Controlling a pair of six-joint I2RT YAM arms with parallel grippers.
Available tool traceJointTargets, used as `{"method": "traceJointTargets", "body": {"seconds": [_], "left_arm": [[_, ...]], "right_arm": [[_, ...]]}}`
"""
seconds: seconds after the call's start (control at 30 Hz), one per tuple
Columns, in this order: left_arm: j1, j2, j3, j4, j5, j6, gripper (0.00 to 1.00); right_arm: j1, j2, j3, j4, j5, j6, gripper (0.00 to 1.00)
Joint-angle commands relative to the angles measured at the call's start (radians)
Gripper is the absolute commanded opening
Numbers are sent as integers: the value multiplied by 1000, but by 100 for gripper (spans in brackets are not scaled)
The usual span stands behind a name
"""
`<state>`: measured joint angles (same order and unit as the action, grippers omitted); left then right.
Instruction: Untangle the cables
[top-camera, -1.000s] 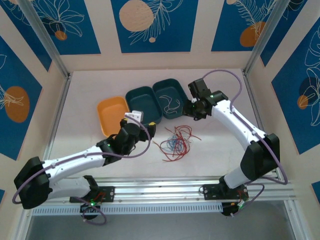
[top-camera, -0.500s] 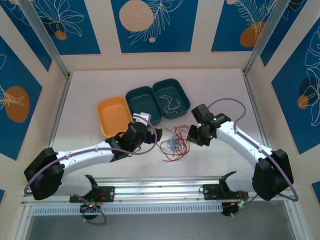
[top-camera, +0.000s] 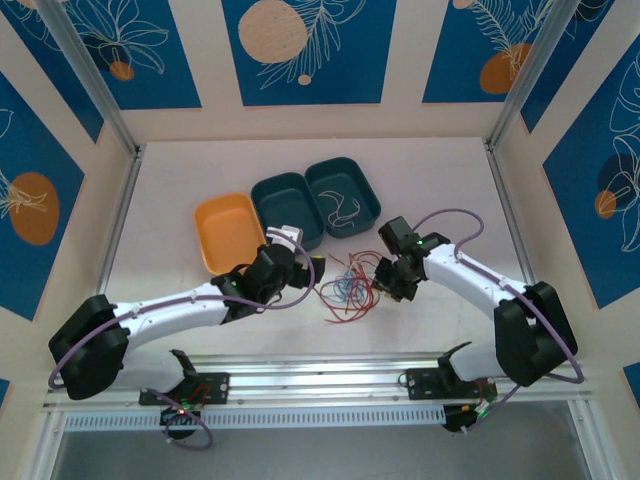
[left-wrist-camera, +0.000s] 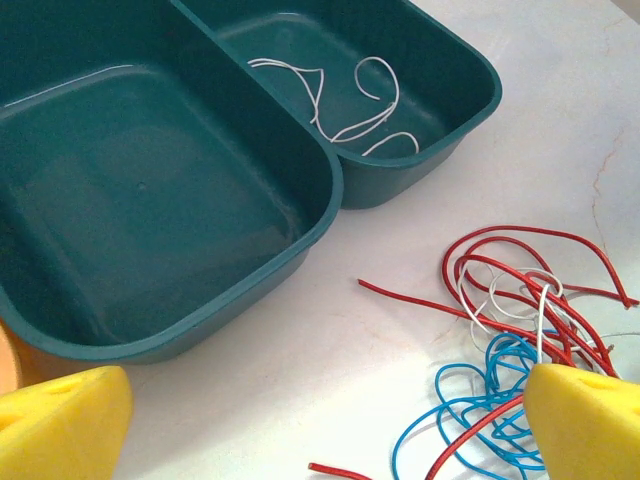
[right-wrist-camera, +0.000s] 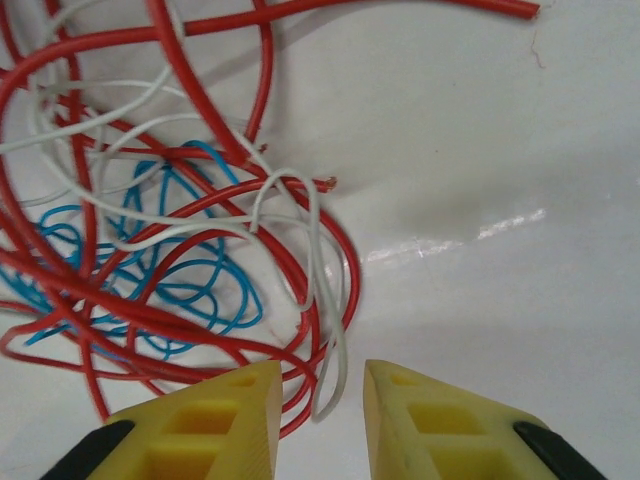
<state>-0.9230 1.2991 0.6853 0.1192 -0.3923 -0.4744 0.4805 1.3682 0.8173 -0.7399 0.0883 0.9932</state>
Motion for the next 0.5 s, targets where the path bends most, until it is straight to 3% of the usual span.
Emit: {"method": "traceJointTargets", "body": {"seconds": [0.0, 0.13, 0.37, 0.47], "left_arm": [[9, 3, 16, 20, 7, -15, 100], [10, 5, 17, 19, 8, -16, 100], [10, 4, 18, 17, 10, -11, 100], [10, 5, 16, 32, 25, 10, 100]], "right_arm": [[-3, 22, -19, 30, -15, 23, 31], [-6, 48, -19, 49, -19, 19, 33], [-13, 28, 27, 11, 16, -24, 1], [-11, -27, 54, -15, 51, -56, 0]]}}
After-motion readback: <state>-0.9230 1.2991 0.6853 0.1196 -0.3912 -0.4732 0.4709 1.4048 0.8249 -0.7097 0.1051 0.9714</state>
